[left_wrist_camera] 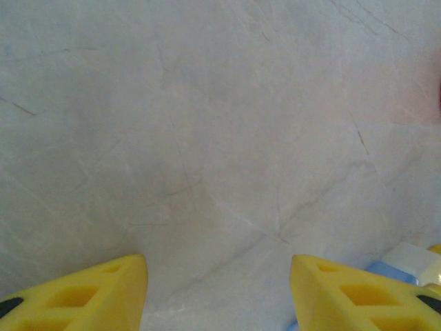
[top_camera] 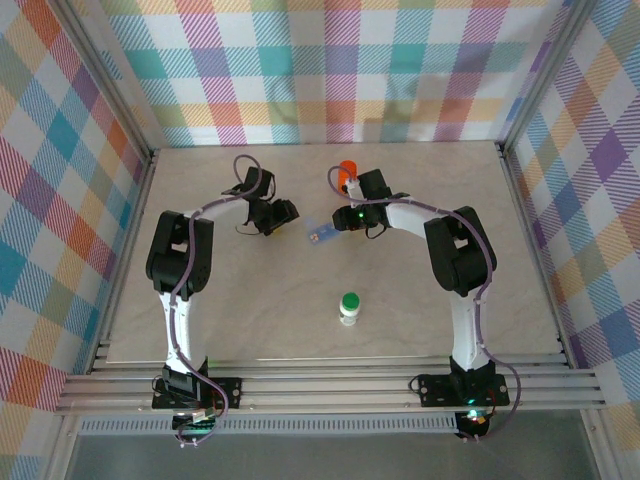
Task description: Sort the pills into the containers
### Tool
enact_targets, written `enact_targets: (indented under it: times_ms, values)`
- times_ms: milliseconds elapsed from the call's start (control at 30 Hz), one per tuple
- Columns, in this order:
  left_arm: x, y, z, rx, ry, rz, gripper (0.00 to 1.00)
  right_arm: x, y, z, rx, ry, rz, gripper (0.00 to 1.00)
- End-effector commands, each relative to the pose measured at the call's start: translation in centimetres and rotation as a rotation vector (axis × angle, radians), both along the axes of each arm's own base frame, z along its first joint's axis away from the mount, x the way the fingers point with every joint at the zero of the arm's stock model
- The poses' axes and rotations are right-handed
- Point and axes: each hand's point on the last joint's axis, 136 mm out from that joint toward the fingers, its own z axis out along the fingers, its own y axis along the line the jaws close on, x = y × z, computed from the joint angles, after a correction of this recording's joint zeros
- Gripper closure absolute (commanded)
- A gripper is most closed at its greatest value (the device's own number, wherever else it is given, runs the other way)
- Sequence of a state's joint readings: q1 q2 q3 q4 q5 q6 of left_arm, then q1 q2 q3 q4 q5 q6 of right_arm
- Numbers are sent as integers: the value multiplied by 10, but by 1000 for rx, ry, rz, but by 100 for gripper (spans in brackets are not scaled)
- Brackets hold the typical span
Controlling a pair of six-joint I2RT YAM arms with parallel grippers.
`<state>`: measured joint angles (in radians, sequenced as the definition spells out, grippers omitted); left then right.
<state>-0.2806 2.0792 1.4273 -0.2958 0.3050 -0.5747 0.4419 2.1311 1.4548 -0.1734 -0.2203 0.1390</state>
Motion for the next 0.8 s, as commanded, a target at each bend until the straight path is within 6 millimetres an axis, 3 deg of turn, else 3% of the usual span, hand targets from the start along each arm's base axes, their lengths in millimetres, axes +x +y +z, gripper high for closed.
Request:
enact_targets:
  times_ms: [0,167,400,567,767]
  values:
    - [-15,-19,14,-59,7,-82,44,-13,-3,-16,-12,61,6,55]
    - [-14,-22,11,-70,-2,-92,55,-15,-4,-18,-15,67,4,54]
    - [-5,-37,27,-174,-84,-112,54,-18,-5,-22,-16,76,5,54]
    - [4,-30,44,-234,-185,-82,54,-19,-4,-25,-11,84,8,54]
    - [8,-47,60,-348,-255,-188,53,-19,-4,-25,-9,85,11,54]
